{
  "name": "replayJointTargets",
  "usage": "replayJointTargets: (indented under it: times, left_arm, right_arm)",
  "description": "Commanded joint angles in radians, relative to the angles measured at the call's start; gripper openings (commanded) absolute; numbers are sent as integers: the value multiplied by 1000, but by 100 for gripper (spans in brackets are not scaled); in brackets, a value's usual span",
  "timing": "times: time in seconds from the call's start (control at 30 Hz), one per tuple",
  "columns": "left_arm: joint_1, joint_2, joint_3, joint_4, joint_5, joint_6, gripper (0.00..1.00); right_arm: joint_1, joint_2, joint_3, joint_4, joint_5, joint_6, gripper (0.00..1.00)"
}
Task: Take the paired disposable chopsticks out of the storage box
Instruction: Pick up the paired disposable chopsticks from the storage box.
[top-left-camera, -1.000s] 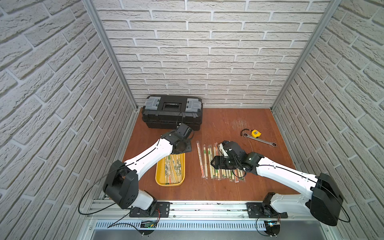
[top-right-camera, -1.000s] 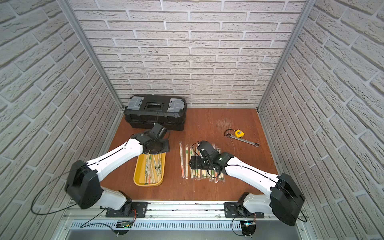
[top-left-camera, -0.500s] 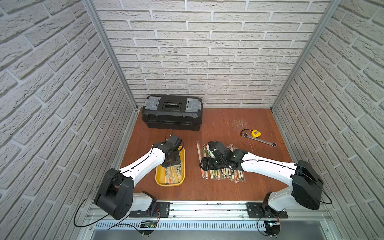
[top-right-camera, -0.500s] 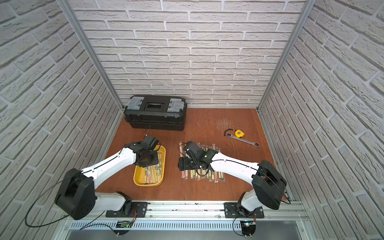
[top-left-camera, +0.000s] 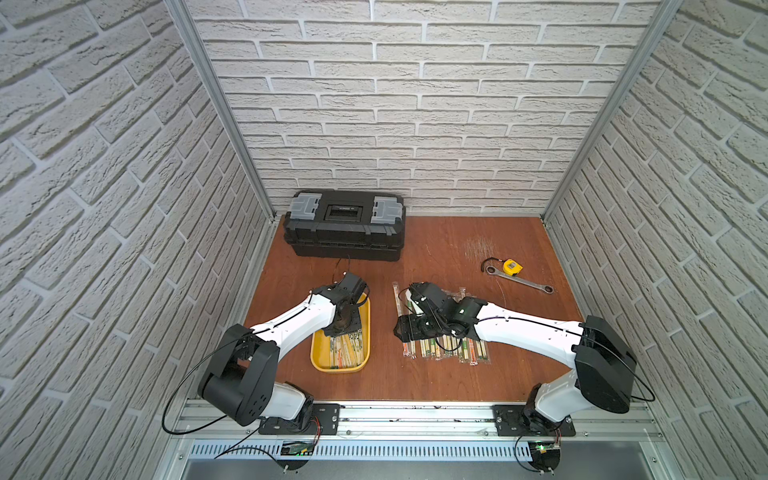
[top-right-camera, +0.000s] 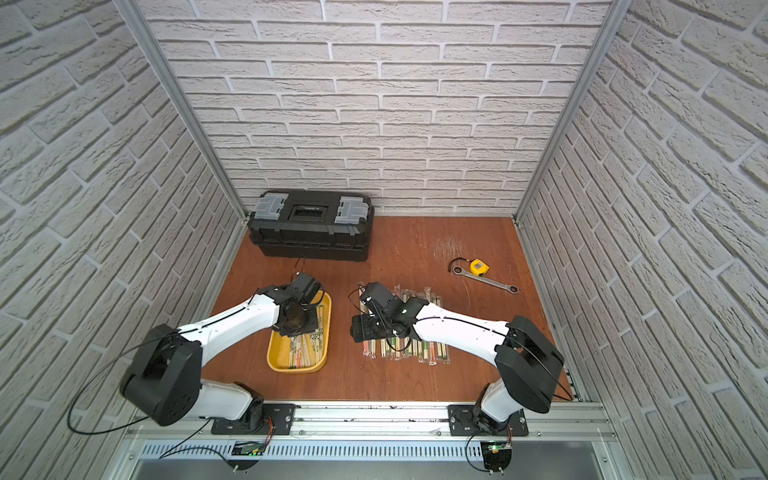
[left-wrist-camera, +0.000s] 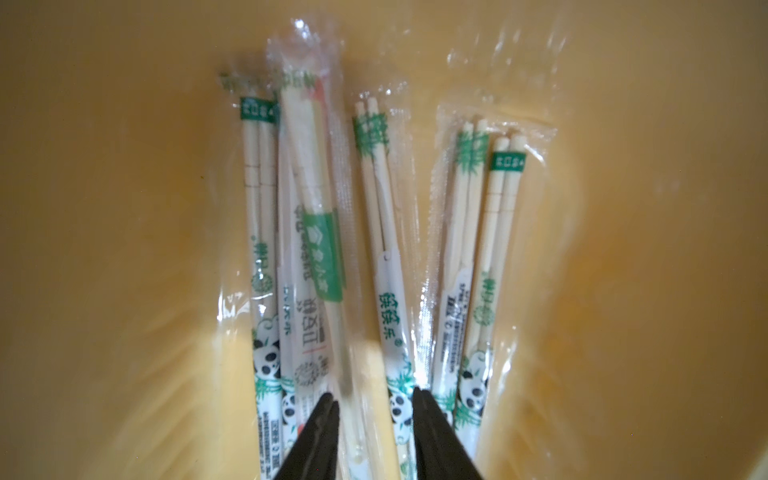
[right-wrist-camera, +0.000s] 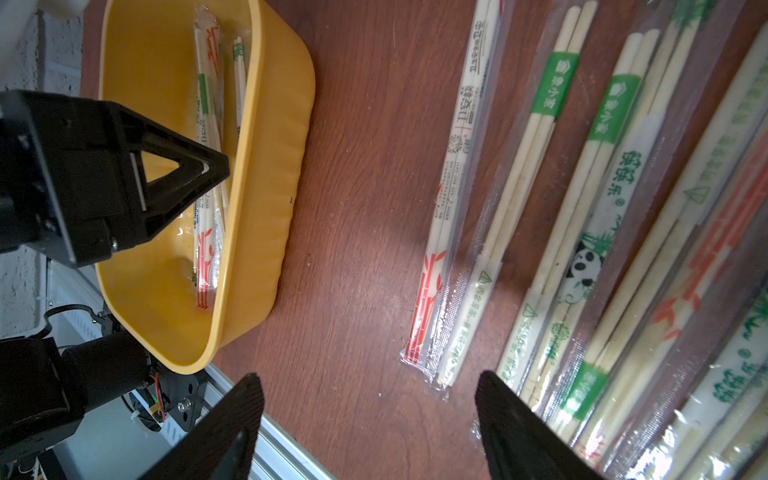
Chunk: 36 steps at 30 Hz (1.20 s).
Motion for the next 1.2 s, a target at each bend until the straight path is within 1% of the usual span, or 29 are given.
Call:
replayJointTargets:
  times: [0.0, 0.33, 0.53, 0.63, 0.77, 0.9, 1.17]
  left_arm:
    - [8, 13, -14, 15, -16, 3, 33]
    - [12, 28, -34, 29, -23, -2, 32]
    - [12, 44, -46, 45, -22, -2, 29]
    - [13, 44, -51, 52, -21, -2, 26]
    - [13, 38, -51, 54, -14, -1, 19]
    - [12, 14, -39, 40, -5, 3, 15]
    - [14, -37, 20, -42, 1, 22, 10]
  right_arm:
    - [8, 4, 26, 5, 1, -15, 82]
    - [8, 12, 32, -7, 10, -22, 81]
    - [8, 17, 33, -9, 12, -21, 81]
    - [8, 16, 35, -12, 15, -22, 81]
    - [8, 15, 39, -21, 21, -24, 81]
    - [8, 16, 44, -28, 25, -29, 81]
    - [8, 23, 53, -35, 33, -37, 81]
